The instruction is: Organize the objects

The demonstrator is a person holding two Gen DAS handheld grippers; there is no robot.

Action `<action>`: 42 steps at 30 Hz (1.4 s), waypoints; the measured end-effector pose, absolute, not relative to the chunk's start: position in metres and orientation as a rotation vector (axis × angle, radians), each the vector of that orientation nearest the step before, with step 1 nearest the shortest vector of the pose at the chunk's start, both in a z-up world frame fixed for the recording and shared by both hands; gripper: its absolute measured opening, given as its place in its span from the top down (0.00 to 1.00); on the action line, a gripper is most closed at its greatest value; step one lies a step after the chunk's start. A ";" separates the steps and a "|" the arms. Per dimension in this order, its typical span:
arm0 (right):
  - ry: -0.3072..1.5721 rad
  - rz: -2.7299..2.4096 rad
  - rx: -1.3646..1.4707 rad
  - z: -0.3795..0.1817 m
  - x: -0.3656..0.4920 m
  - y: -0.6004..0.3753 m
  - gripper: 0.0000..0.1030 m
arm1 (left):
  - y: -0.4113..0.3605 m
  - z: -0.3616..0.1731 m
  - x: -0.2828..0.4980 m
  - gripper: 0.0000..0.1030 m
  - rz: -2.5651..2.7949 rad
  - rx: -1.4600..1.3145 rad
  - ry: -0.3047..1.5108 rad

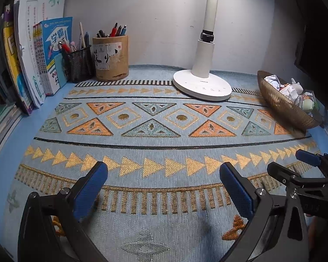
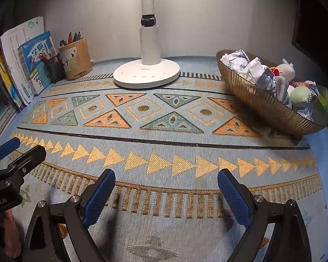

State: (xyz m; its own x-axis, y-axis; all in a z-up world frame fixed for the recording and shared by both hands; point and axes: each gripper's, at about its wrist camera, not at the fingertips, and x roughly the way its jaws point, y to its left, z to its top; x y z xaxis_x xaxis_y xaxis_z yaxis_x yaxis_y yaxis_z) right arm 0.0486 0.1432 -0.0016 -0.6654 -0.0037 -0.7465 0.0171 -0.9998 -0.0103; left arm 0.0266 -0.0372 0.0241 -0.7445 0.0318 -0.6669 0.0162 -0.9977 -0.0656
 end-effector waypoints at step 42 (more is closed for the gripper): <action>-0.009 -2.802 1.504 -0.020 0.033 0.149 0.00 | -0.031 -0.001 0.000 0.00 2.894 -1.463 -0.006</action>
State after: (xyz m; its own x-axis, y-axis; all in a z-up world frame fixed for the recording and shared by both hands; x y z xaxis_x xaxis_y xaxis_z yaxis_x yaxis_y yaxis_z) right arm 0.0334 0.1489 -0.0200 -0.5522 0.0316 -0.8331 -0.0367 -0.9992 -0.0135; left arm 0.0002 -0.0310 -0.0015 -0.5889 -0.0882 -0.8034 0.0913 -0.9949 0.0423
